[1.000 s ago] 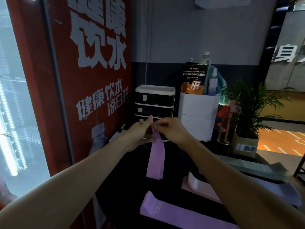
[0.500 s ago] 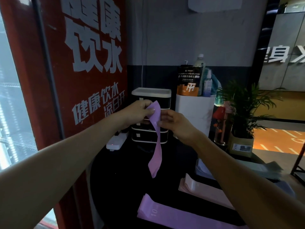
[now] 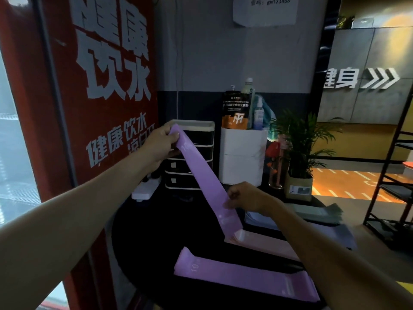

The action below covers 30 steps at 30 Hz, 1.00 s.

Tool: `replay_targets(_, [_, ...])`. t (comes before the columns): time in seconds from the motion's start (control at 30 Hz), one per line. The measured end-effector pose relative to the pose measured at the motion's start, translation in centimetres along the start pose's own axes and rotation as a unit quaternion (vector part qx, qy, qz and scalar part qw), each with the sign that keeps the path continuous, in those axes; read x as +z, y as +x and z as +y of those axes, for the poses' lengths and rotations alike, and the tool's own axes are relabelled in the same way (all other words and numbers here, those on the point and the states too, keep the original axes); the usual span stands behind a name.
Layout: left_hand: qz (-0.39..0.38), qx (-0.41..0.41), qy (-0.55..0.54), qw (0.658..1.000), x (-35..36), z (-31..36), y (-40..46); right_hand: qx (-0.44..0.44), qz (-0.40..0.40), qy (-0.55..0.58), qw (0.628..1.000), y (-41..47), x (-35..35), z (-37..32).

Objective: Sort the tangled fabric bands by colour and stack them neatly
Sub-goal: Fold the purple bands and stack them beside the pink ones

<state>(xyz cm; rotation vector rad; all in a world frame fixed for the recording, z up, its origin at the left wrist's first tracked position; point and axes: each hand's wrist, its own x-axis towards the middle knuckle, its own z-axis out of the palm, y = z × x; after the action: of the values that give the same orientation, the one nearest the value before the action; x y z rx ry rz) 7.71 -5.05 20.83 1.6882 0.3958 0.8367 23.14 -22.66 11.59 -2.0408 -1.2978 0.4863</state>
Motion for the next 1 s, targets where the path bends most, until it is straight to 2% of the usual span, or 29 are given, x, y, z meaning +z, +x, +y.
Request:
replay_targets(0.07, [0.009, -0.002, -0.021, 1.000, 0.5, -0.4, -0.8, 0.016, 0.024, -0.031, 0.999, -1.2, 0.3, 1.2])
replay_targets(0.2, [0.076, -0.028, -0.112, 0.990, 1.1, -1.5, -2.1, 0.036, 0.065, -0.051, 0.996, -4.5, 0.3, 3.0])
replay_targets(0.3, [0.098, -0.071, -0.111, 0.986, 1.3, -3.3, -3.2, 0.081, 0.082, -0.047, 0.992, -7.3, 0.3, 4.2])
replay_targets(0.4, [0.098, -0.111, -0.094, 0.984, 1.7, -6.0, -4.9, 0.141, 0.150, 0.080, 0.975, -9.3, 0.8, 6.0])
replay_targets(0.53, [0.077, -0.137, -0.081, 0.984, 2.0, -9.9, -7.3, 0.200, 0.225, 0.289, 0.909, -11.8, 1.9, 7.3])
replay_targets(0.6, [0.076, -0.160, -0.081, 0.981, 2.2, -11.7, -8.3, 0.220, 0.263, 0.325, 0.881, -12.6, 2.6, 8.0])
replay_targets(0.67, [0.075, -0.184, -0.074, 0.977, 2.4, -13.0, -9.2, 0.241, 0.299, 0.314, 0.868, -13.4, 3.0, 8.6])
replay_targets(0.77, [0.062, -0.198, -0.011, 0.978, 2.5, -14.7, -10.4, 0.261, 0.321, 0.217, 0.884, -14.7, 3.5, 9.0])
replay_targets(0.87, [0.058, -0.185, 0.067, 0.979, 2.6, -16.1, -11.8, 0.257, 0.351, 0.097, 0.895, -16.1, 3.9, 8.9])
replay_targets(1.0, [0.054, -0.155, 0.172, 0.971, 2.6, -17.1, -13.0, 0.272, 0.366, 0.041, 0.889, -16.8, 4.4, 9.3])
